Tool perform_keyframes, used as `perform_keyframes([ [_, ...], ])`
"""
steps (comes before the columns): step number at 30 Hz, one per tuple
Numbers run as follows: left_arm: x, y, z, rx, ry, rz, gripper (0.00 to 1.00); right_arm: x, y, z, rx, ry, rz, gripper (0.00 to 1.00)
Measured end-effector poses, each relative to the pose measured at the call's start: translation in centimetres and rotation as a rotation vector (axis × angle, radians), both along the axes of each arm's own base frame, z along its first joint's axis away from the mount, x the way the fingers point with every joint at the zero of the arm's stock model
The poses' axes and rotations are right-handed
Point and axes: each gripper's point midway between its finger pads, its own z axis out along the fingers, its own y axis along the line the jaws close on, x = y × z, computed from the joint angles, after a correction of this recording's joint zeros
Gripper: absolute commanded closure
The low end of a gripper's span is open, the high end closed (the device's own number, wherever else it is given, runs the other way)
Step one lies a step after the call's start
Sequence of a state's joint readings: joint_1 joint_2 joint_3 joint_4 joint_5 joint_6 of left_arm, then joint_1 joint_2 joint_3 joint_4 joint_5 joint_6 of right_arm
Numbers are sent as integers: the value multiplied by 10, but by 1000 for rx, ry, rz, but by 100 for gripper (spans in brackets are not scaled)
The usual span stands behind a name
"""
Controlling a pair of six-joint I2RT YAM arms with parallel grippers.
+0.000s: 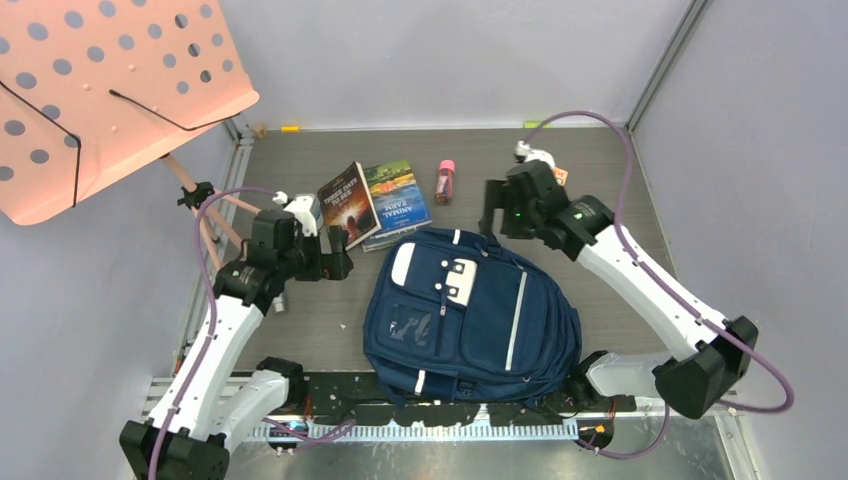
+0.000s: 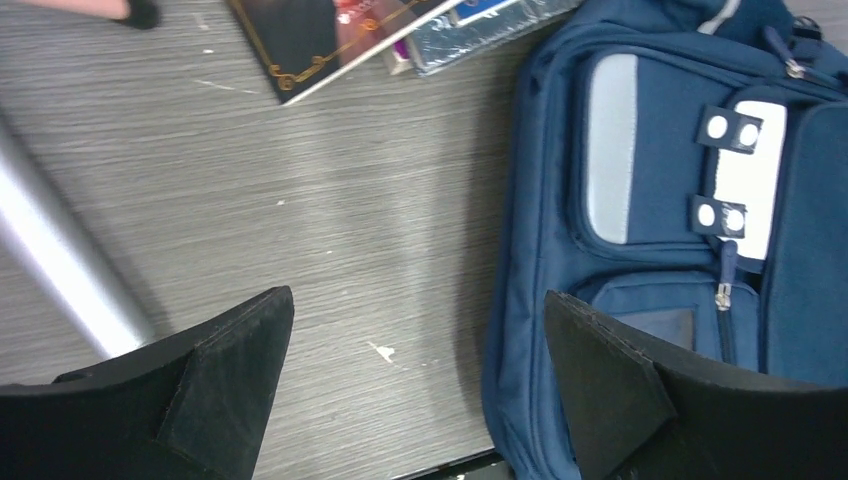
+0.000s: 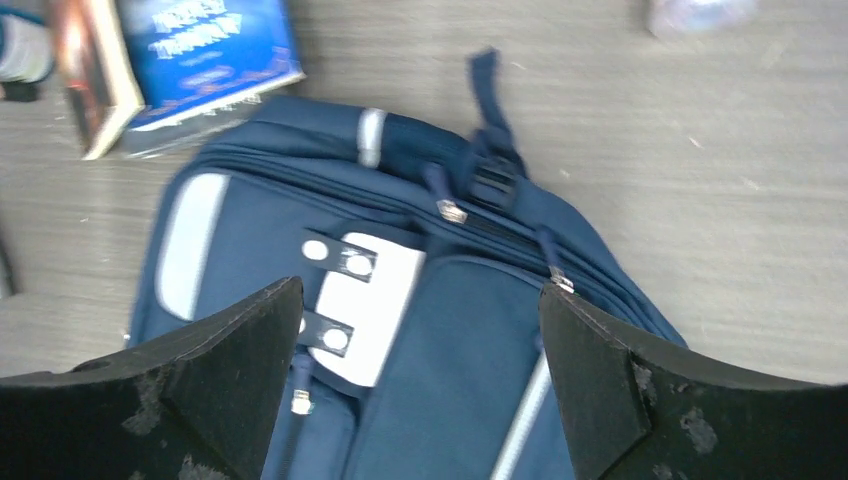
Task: Pack the student bag
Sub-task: Move the student bag to the center of the board, then adjust the student bag at the center of the board.
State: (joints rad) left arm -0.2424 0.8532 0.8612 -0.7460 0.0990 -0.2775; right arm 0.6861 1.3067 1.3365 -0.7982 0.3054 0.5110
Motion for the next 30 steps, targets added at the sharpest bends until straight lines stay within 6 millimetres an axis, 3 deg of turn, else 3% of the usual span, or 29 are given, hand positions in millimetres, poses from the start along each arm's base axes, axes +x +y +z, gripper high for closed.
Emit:
perform_keyframes([
  [3, 3, -15, -5, -53, 24, -50, 1, -1, -50, -24, 21, 86, -108, 7],
  [7, 3, -36, -20, -135, 82, -100, 1, -14, -86, -59, 48, 205, -204, 8],
  [14, -7, -75, -42, -186, 156, -195, 1, -69, -92, -113, 70, 405, -235, 8],
  [18, -5, -84, -50, -188, 185, -192, 1, -90, -98, -125, 76, 447, -268, 8],
  [26, 2, -79, -54, -161, 179, -141, 1, -98, -103, -133, 77, 455, -300, 7],
  [30, 6, -78, -49, -160, 167, -119, 1, -93, -101, -139, 79, 455, -298, 20],
])
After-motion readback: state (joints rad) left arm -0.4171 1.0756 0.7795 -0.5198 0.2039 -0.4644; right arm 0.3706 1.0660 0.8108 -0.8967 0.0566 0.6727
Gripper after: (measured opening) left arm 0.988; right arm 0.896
